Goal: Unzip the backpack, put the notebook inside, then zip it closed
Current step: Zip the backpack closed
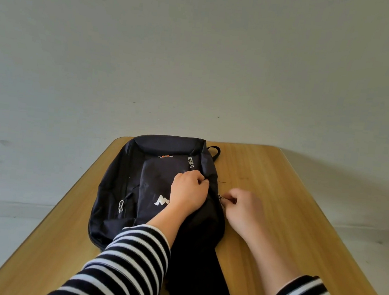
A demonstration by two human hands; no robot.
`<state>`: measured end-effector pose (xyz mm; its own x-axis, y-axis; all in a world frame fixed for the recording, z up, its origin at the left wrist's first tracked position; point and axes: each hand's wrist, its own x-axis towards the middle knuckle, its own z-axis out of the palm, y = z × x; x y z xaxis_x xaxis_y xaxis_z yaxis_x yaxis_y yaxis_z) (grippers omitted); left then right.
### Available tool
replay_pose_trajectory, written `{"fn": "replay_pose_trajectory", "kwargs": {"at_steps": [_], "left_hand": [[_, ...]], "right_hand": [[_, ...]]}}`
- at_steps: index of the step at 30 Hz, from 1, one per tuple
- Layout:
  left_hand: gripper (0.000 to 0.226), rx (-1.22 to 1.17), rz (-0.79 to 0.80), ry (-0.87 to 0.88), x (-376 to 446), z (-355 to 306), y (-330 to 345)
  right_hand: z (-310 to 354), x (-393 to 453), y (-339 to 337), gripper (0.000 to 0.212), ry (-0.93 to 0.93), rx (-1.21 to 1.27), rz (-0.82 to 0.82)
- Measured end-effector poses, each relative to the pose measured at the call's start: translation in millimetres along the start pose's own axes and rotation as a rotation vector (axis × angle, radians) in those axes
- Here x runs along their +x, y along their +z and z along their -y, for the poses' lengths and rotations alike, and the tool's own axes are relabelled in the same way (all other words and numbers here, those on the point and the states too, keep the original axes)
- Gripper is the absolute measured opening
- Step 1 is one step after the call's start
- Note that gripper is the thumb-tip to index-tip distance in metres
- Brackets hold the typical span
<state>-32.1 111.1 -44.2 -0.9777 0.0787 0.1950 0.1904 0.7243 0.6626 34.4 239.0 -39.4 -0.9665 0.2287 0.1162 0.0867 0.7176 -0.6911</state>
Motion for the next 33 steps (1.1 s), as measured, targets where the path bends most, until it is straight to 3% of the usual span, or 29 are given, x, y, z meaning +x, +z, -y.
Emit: {"fn": "replay_pose_trajectory", "kwargs": {"at_steps": [9, 14, 17, 20, 25, 33], "left_hand": [[0.019, -0.098, 0.036, -0.044, 7, -3, -6], [0.052, -0.279, 0.244, -0.182, 3, -15, -24], [0.06, -0.087, 0.325, -0.112, -2, -15, -27], [0.057, 0.084, 0.267, 0.023, -11, -8, -20], [0.03, 0.006, 0.19, 0.066, -15, -11, -22], [0.04, -0.041, 0.188, -0.002, -3, -3, -14]], "right_hand": [[0, -10, 1, 0.013, 0.035, 0.043, 0.001], [-1, -5, 1, 0.012, 0.089, 0.067, -0.008], [-1, -3, 2, 0.014, 0.086, 0.082, -0.001], [-1, -4, 1, 0.012, 0.081, 0.063, 0.003], [-2, -10, -3, 0.013, 0.041, 0.018, 0.01], [3, -24, -8, 0.021, -0.033, -0.003, 0.075]]}}
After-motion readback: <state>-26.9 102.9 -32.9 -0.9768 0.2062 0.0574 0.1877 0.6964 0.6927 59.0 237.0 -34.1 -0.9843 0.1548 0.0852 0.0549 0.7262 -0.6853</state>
